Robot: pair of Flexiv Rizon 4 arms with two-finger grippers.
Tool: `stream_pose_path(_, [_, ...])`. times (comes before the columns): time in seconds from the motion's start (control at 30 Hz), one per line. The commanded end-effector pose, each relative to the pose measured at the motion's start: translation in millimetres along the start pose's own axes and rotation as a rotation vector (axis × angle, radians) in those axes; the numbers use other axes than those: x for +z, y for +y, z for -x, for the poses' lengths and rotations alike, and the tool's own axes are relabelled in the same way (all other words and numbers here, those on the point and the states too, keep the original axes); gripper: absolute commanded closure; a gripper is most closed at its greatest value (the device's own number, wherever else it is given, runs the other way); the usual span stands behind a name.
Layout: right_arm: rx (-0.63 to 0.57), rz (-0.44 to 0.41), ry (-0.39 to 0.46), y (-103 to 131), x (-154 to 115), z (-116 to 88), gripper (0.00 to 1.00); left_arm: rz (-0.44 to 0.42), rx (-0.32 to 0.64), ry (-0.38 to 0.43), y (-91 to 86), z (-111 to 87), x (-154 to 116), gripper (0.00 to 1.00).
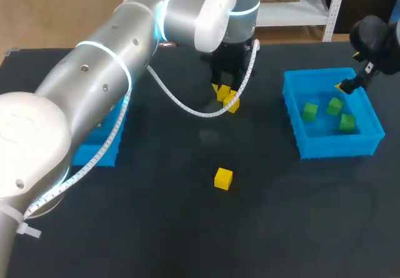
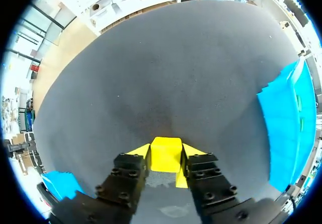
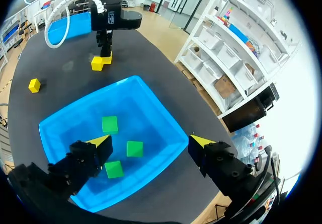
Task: Put the green cubes in the right bin and the yellow cubes in the left bin.
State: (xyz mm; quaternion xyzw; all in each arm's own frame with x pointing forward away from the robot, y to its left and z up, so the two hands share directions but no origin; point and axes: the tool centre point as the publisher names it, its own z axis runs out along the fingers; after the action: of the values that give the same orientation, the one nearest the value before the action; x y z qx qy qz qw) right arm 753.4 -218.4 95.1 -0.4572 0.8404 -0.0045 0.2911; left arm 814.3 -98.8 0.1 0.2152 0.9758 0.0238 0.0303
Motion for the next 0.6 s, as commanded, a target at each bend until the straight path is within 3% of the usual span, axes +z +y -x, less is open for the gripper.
stream_pose_path(0.03, [0.0,-0.002,-0.001,1,0,0,0.0,-0.006,0.0,0.169,9.2,5.4,-10,1.0])
stream_pose_path(0.17, [0.0,-0.002,-0.001,1,0,0,0.0,-0.001,-0.004,0.115,24.1,1.9,-29,1.0])
stream_pose_path(0.33, [0.0,-0.002,-0.001,1,0,0,0.0,0.046,-0.035,0.045,55.7,-8.2,-55,1.0])
stream_pose_path(0.6, [0.0,-0.002,-0.001,1,0,0,0.0,0.062,-0.039,-0.027,104.3,-49.1,-100,1.0])
